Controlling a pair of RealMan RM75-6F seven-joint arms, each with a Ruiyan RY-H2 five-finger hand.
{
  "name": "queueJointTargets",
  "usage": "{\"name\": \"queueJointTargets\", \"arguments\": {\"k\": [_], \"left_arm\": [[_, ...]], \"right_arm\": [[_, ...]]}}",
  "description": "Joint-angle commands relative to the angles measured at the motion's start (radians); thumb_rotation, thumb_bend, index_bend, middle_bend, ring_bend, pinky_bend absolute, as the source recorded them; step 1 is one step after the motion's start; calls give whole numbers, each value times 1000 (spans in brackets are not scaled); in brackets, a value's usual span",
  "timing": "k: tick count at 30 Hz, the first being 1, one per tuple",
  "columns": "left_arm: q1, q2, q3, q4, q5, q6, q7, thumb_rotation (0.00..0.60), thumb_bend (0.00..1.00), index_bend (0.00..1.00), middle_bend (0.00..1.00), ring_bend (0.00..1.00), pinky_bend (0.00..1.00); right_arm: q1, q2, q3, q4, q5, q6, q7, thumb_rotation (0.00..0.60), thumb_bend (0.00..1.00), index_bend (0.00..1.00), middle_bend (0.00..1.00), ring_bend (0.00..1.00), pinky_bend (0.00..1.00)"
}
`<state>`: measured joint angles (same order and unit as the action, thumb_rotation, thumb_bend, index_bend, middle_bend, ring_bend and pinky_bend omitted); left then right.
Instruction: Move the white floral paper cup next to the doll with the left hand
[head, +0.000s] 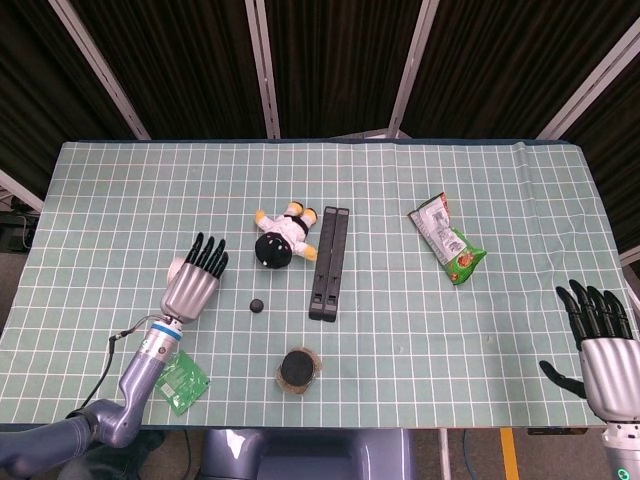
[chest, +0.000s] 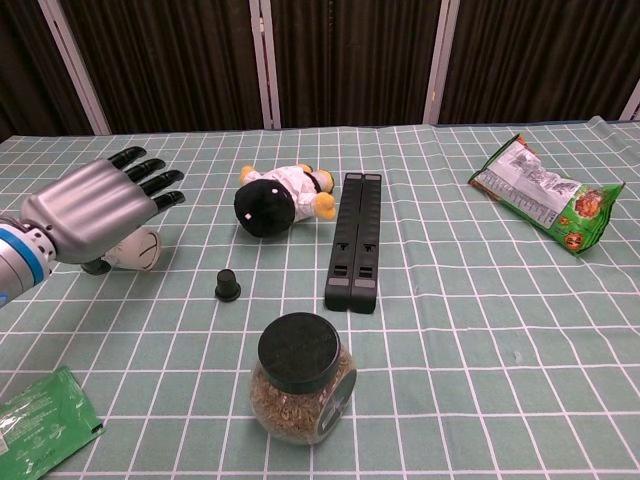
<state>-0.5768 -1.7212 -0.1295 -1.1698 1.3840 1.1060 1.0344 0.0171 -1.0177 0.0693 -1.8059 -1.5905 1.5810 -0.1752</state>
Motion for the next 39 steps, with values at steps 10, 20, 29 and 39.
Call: {"name": "queueJointTargets", "arguments": {"k": [10,20,29,39], "left_arm": [[5,-55,25,89,-29,14,-16,600,32,361,300,280,326],[28,3,-67,-65,-56,114,-253,600,34,490,435,404,441],[99,163,-208,-431,-211,16,-968,600,35,482,387,366,441],[121,39,-181,-250,-81,-48,-1625,600,34,459,367,343,419]], "right_arm": [[5,-4,0,1,6,-8,-6,600,0,0,0,0,0],[3,1,-2,2,5,-4,3,600,0,0,0,0,0],[5,0,-5,-5,-1,-5,-1,600,0,0,0,0,0],[10,-3,-4,-3,6,-16,-9,600,0,0,0,0,0]]}}
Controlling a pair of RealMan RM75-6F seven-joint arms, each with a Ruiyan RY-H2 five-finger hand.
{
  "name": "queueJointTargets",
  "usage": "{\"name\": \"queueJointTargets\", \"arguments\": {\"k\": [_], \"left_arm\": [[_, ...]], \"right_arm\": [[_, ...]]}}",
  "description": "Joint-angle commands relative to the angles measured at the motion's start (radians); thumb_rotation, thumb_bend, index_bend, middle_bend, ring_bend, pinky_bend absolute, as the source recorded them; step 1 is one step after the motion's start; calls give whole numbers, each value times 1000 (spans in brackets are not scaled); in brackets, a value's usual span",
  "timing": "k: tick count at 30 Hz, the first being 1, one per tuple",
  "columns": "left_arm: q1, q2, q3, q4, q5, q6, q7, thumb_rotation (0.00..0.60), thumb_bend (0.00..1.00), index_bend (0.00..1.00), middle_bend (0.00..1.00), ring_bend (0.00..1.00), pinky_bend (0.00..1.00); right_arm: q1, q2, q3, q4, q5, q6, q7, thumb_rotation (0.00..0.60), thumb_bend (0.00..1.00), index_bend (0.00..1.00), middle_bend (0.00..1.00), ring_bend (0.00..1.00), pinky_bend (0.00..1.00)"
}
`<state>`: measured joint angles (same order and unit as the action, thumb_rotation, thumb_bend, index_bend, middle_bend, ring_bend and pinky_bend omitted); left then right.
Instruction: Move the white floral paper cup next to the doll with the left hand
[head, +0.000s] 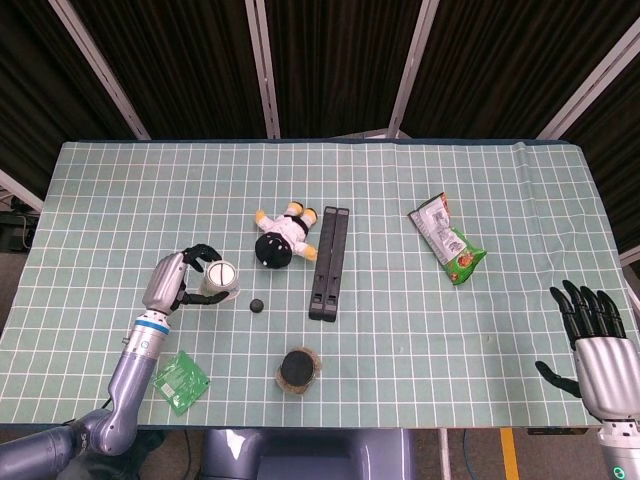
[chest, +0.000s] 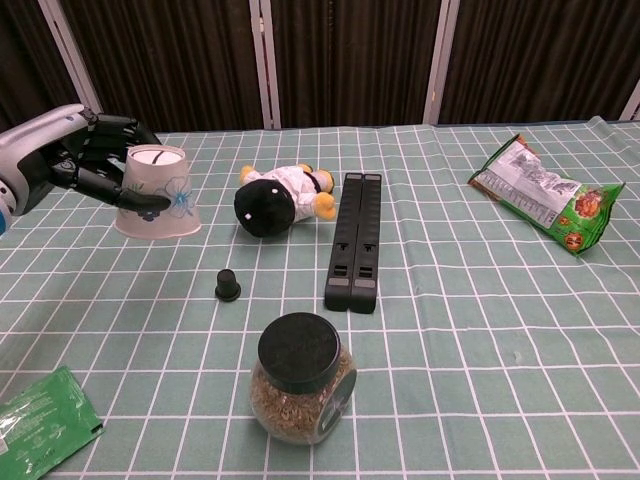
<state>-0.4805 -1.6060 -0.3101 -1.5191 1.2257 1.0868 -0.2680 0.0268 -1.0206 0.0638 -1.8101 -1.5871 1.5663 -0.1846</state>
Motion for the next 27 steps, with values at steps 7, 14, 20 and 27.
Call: {"name": "queueJointTargets", "arguments": {"k": [7,14,20,27], "left_arm": [[-4,-153,39,216,113,-32,-374,600,34,459,365,336,405],[-32,-221,39,315,96,-47,-405,600,34,459,365,334,399],[-46,-258,44,358,93,-39,-394,600,36,458,365,329,370],[-58,-290,56,413,82,-59,-390,600,30,420,304,196,267]], "right_arm": [[1,1,4,5,18,-5,5,600,0,0,0,0,0],[3,3,6,5,25,-9,13,600,0,0,0,0,0],[7,3,7,7,31,-16,16,600,0,0,0,0,0],[10,4,11,11,41,-21,23,600,0,0,0,0,0]]}}
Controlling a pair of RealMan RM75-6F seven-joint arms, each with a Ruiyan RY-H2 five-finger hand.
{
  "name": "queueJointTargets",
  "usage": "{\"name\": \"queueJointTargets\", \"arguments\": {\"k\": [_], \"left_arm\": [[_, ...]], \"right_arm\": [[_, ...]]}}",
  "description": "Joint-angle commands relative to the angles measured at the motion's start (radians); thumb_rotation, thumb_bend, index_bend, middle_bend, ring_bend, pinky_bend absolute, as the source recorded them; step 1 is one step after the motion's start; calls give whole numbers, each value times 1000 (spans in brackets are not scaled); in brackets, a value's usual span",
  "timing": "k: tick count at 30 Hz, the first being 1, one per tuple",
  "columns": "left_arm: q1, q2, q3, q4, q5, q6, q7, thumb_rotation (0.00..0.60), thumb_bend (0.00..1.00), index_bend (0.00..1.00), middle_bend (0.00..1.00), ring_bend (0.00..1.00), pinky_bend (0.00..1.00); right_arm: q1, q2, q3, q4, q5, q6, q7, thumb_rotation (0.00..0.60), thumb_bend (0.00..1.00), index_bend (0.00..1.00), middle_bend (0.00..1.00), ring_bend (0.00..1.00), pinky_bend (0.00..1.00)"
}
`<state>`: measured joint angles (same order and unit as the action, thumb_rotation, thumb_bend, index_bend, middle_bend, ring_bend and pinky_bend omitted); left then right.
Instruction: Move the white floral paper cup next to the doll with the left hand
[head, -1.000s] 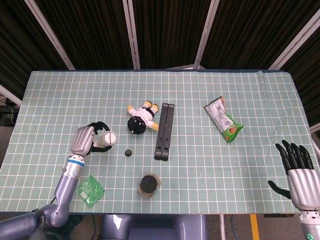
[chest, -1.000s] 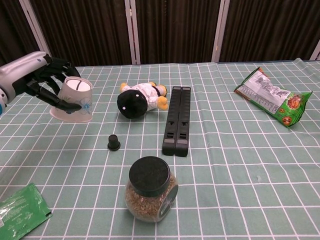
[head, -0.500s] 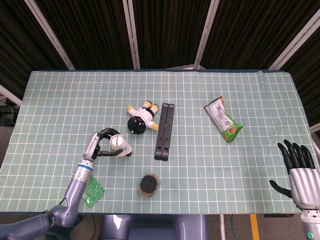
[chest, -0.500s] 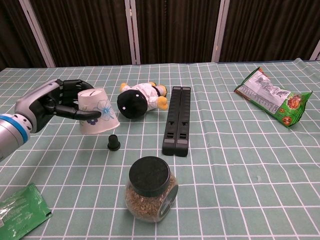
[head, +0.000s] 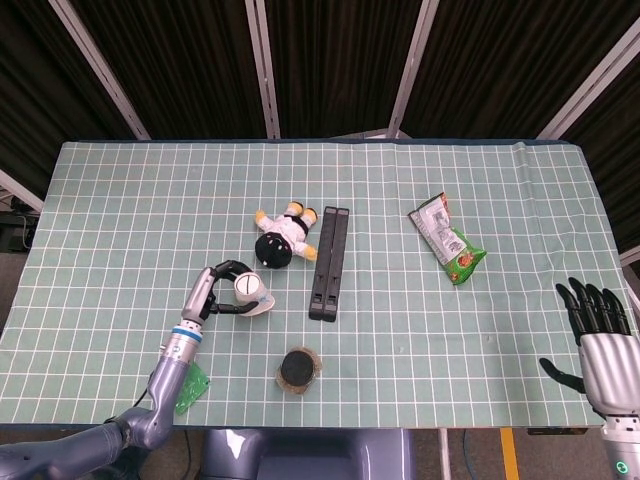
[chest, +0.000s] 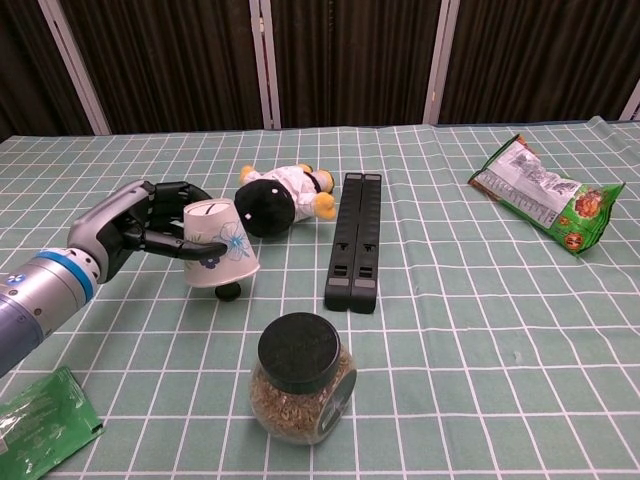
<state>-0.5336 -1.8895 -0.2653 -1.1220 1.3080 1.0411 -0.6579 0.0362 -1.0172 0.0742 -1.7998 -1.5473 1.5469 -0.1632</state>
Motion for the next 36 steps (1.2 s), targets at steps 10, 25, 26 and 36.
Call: {"name": "queueJointTargets", "arguments": {"k": [10,25,26,36], "left_arm": [[28,77,40,-79,42,24,-48,600,0,0,0,0,0],[179,537,156,-449,164,245,520,600,0,0,0,0,0],[196,567,167,-487,158,258,574,600,0,0,0,0,0],[364,711,240,-723,124,482,1057,600,0,0,0,0,0]], "right_arm": [[-1,-1,-3,0,-7,5,0,600,0,0,0,0,0],[-11,6,-14,-11,-59,39,4,600,0,0,0,0,0],[-12,5,-13,-10,-61,43,1,600,0,0,0,0,0],[-22,9,-14,-11,-97,79,3,600,0,0,0,0,0]]}}
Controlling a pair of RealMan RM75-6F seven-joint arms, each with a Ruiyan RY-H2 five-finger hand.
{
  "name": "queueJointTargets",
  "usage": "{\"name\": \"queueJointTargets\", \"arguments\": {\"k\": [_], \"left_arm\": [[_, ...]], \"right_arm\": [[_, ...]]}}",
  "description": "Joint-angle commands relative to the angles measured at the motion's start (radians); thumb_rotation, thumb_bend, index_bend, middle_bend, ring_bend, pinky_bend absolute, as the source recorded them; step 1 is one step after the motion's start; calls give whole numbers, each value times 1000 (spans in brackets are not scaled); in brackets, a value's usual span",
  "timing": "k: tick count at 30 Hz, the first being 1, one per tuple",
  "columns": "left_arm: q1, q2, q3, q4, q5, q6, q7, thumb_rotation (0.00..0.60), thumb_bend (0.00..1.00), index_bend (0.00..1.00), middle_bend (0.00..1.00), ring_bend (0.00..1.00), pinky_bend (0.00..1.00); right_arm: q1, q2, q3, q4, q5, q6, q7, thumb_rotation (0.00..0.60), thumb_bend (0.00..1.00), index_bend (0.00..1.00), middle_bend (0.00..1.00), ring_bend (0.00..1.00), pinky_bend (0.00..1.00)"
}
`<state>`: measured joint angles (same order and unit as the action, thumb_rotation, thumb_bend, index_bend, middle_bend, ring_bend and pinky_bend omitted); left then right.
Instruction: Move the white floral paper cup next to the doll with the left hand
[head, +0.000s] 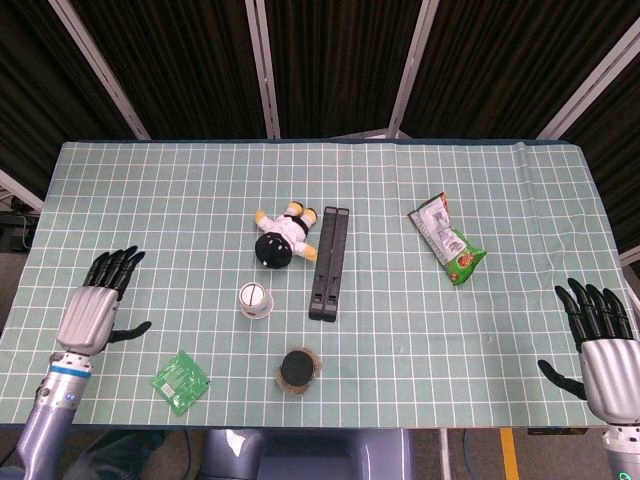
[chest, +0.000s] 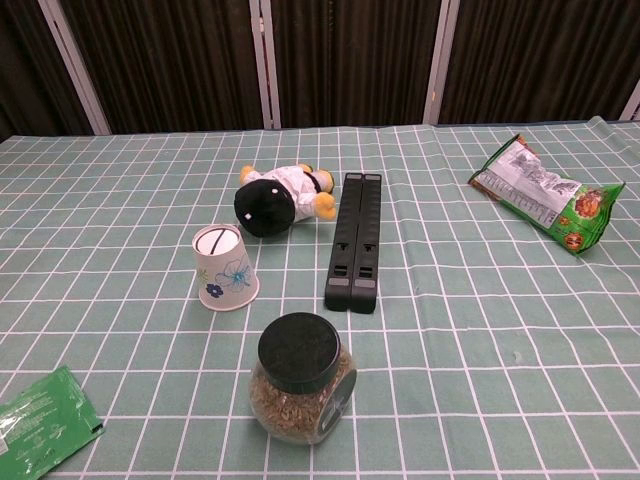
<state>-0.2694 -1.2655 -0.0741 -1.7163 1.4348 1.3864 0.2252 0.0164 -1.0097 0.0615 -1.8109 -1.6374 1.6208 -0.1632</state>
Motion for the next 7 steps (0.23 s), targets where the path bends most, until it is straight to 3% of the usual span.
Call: {"name": "queueJointTargets", "arguments": {"k": [1,7], "left_arm": [[113,91,56,-132,9,154,174,600,0,0,0,0,0],[138,113,64,-89,47,177,106,600,0,0,0,0,0]], "right_arm": [[-3,3,-2,-1,-10,8,6,600,0,0,0,0,0],[-2,0,-5,-9,-16,2,-11,600,0,0,0,0,0]]}}
